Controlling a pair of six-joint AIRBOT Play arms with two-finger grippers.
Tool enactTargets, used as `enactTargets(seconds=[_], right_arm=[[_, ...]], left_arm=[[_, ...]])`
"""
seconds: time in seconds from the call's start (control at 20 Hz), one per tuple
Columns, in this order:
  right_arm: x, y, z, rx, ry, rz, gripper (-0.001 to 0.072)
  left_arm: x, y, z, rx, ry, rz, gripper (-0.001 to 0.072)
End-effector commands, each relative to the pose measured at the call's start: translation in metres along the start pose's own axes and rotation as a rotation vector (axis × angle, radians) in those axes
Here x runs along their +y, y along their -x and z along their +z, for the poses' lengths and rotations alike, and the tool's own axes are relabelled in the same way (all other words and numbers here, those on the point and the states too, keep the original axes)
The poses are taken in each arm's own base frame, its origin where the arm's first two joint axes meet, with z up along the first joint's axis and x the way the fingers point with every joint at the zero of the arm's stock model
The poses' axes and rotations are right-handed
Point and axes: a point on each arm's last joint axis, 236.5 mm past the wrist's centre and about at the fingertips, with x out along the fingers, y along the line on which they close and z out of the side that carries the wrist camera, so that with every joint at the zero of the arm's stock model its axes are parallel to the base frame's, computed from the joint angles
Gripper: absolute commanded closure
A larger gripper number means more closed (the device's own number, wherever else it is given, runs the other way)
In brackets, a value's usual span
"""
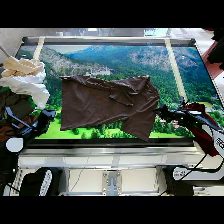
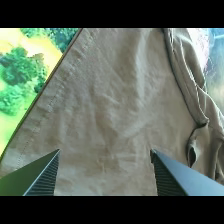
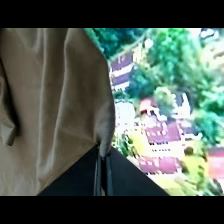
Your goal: Fold the shirts.
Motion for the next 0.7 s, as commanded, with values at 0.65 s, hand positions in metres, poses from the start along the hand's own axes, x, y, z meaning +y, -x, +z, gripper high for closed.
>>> enactTargets(seconds=[0.65], right_arm=[[0.069,0.022,0.008,0.032,0.119,0.176,0.0682]], left_arm=[[0.075,-0.014,-0.061,0.114,0.486,0.216,0.0059]])
